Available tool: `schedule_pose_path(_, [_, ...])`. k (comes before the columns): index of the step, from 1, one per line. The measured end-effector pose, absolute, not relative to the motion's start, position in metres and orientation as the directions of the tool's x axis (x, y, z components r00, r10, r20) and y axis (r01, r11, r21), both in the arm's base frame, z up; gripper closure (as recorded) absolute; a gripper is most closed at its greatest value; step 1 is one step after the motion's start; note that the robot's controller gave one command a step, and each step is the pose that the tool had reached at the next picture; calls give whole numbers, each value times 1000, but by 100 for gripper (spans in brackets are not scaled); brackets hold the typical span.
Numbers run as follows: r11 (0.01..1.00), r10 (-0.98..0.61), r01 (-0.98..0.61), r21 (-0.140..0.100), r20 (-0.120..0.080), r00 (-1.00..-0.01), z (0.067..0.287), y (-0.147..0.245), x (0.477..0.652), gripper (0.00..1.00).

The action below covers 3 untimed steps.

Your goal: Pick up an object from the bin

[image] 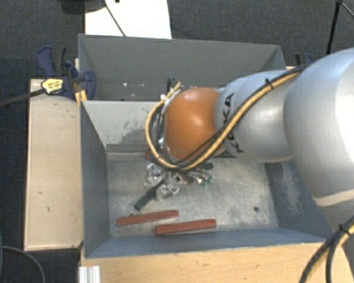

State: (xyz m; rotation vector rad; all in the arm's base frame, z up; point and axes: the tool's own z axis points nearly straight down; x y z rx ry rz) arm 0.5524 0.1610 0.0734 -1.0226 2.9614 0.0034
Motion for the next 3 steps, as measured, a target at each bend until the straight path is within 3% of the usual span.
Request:
schedule_pose_path(1, [787, -617, -617, 0, -7, -787, 75, 161, 552, 100])
schedule_pose_path(2, [698, -717, -717, 0, -4, -698, 123, 219, 531, 100])
schedule_pose_path(3, [698, -716, -716, 0, -4, -698, 123, 219, 531, 100])
